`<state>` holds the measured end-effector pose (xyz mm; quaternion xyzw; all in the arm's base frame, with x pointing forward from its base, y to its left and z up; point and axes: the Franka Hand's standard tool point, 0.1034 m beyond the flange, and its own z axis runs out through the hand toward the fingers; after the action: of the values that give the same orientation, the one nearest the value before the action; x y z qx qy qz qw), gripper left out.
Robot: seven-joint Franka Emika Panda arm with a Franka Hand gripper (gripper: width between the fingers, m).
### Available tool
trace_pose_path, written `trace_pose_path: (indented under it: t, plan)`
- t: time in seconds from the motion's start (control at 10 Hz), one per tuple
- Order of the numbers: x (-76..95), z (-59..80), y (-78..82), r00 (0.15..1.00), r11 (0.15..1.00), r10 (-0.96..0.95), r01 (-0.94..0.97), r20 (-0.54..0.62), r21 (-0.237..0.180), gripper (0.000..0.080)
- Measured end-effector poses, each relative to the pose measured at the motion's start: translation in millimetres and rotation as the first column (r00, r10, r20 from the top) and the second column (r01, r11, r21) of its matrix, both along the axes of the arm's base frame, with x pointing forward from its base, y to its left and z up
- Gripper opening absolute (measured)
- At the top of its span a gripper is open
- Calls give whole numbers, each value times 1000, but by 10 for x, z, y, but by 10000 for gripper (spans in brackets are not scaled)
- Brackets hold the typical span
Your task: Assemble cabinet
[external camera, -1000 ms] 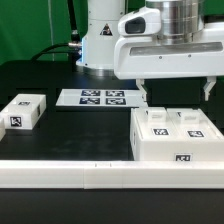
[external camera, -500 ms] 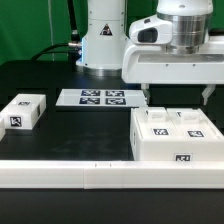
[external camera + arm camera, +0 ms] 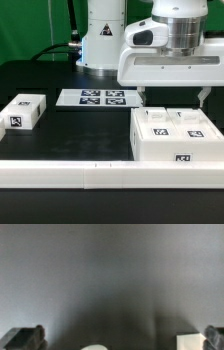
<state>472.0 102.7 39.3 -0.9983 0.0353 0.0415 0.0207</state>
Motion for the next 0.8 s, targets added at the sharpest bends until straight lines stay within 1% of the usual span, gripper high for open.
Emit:
trace_pose_path:
  t: [0.1, 0.2, 0.3, 0.4, 0.5, 0.6, 0.8]
  plan:
    - [6, -109, -21, 999, 1000, 0, 0, 32, 2, 797]
    - [-10, -158, -23, 1000, 1000, -7, 7, 28, -3, 797]
    - [21, -233, -30, 999, 1000, -10, 11, 48, -6, 797]
    - [51, -276, -99, 999, 1000, 10, -9, 53, -7, 797]
    - [49, -311, -148, 999, 1000, 19, -19, 50, -1, 797]
    - [45, -307, -115, 998, 1000, 25, -25, 50, 0, 797]
    - [44, -309, -115, 998, 1000, 25, -25, 50, 3, 797]
